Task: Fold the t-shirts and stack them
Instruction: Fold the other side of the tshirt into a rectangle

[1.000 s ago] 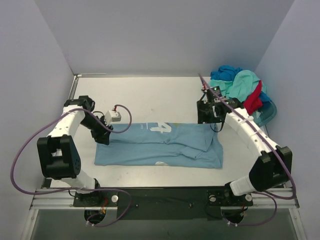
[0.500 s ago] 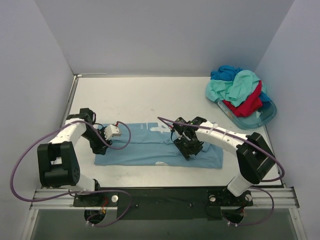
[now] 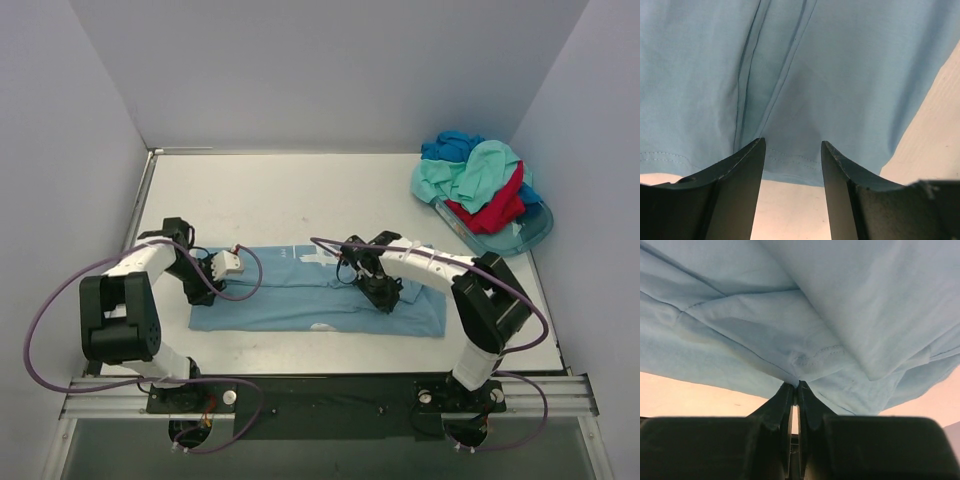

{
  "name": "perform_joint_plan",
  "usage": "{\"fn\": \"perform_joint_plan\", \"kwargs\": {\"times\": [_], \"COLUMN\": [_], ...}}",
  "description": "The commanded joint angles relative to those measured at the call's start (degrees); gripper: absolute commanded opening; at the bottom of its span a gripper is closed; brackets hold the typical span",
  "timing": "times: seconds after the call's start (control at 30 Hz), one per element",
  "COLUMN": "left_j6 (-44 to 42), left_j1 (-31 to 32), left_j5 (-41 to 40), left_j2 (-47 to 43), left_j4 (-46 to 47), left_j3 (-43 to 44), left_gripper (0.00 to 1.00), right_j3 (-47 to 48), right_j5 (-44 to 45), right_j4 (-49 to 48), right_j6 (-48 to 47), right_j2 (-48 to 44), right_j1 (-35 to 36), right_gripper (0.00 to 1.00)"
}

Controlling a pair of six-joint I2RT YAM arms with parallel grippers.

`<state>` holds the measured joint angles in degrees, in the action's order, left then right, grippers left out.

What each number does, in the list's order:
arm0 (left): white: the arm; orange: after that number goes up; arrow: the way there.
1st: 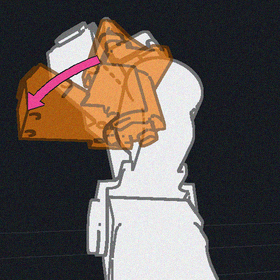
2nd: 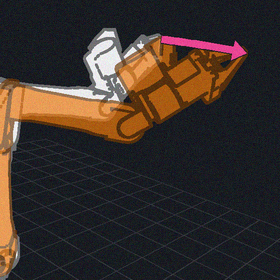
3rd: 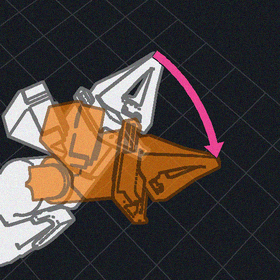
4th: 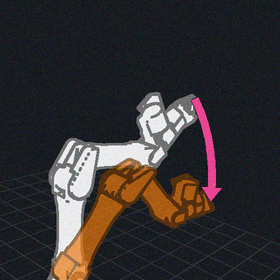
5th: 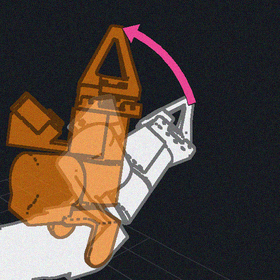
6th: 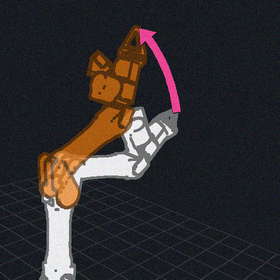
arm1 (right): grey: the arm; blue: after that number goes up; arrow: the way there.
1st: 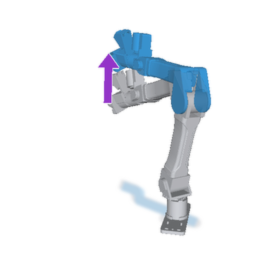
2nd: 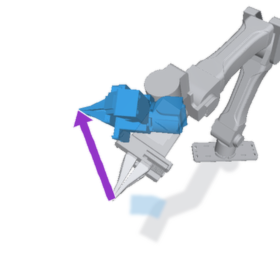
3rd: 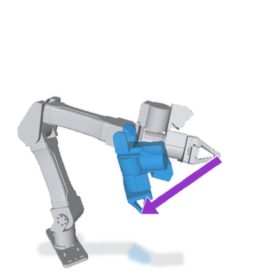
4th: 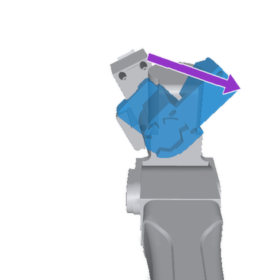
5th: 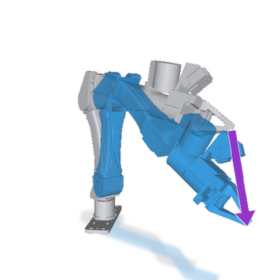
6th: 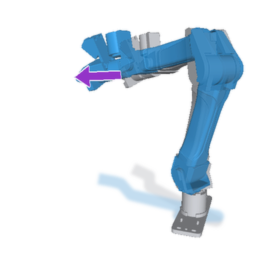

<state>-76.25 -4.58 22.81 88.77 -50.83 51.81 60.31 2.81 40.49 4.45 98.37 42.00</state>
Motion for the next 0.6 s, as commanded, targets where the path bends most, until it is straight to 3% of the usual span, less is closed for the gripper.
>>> {"fn": "perform_joint_plan", "kwargs": {"times": [0.0,0.13,0.17,0.23,0.57], "left_j6": [-1.81,0.49,0.40,0.57,11.03], "left_j1": [0.10,0.01,0.01,-0.17,-2.01], "left_j5": [1.45,0.31,0.13,-0.65,-2.77], "left_j2": [2.02,2.72,2.37,1.76,-1.49], "left_j4": [2.65,3.81,3.72,3.28,4.95], "left_j3": [0.04,0.66,0.75,0.83,2.68], "left_gripper": [0.57,0.28,0.14,0.00,0.00], "right_j3": [5.68,9.20,9.64,10.26,14.13], "right_j5": [3.08,2.91,2.64,2.64,-0.08], "right_j4": [3.28,3.10,3.19,3.10,1.61], "right_j6": [-0.58,-0.41,-0.32,-0.75,-2.60], "right_j2": [-0.90,-0.37,0.07,1.64,3.85], "right_j1": [-0.34,-1.82,-2.27,-3.50,-8.24], "right_gripper": [0.00,0.00,0.00,0.00,0.00]}}
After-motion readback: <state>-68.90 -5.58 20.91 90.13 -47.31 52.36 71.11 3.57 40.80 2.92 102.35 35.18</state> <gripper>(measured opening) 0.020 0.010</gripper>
